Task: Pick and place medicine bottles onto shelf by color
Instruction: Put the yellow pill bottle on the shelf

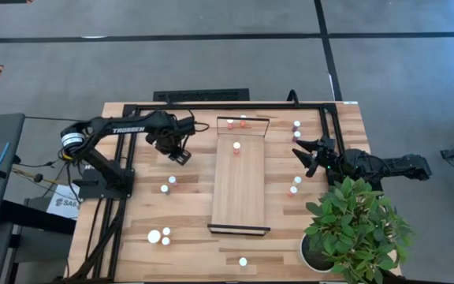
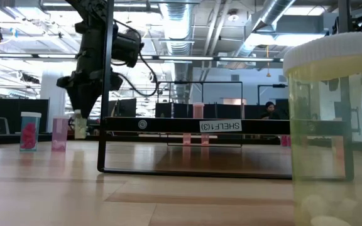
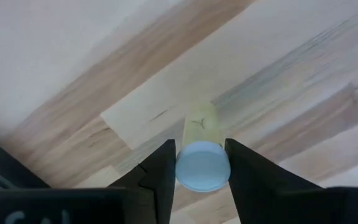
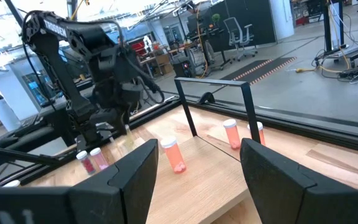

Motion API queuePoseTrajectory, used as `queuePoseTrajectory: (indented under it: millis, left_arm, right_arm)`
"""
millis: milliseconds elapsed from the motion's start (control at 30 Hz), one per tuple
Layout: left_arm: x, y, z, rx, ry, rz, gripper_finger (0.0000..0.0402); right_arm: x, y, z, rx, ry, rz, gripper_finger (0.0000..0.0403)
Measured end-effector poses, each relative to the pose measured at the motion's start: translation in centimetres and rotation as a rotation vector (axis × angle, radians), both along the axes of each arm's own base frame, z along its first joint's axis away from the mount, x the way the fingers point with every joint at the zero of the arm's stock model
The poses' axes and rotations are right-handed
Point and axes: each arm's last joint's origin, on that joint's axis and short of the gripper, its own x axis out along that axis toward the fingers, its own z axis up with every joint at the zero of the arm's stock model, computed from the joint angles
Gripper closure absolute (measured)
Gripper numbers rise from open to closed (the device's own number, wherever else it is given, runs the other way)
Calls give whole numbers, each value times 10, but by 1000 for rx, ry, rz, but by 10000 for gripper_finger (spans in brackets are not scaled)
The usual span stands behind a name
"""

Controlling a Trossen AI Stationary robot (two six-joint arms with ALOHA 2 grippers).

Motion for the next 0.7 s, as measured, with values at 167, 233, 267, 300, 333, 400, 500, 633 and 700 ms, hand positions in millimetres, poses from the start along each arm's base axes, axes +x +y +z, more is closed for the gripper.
queuePoseTrajectory:
  millis: [167, 233, 267, 300, 333, 400, 500, 633, 700]
  left_arm:
    - [13, 0, 28, 31, -69, -60, 294]
    - [21, -3, 40, 48, -107, -87, 297]
    - [24, -5, 47, 60, -130, -100, 297]
    - [28, -6, 54, 75, -150, -111, 297]
    - [31, -8, 60, 93, -169, -124, 297]
    - [38, -12, 72, 128, -203, -161, 296]
    - [52, -17, 83, 166, -223, -226, 295]
    - [74, -21, 84, 166, -181, -299, 295]
    - [87, -22, 83, 165, -153, -348, 295]
  right_arm:
    - [0, 0, 0, 0, 0, 0, 152]
    - [0, 0, 0, 0, 0, 0, 152]
    - [0, 0, 0, 0, 0, 0, 152]
    - [0, 0, 0, 0, 0, 0, 152]
    - [0, 0, 0, 0, 0, 0, 152]
    - [0, 0, 0, 0, 1, 0, 152]
    - [0, 0, 0, 0, 0, 0, 152]
    - [0, 0, 0, 0, 0, 0, 152]
    - [0, 0, 0, 0, 0, 0, 152]
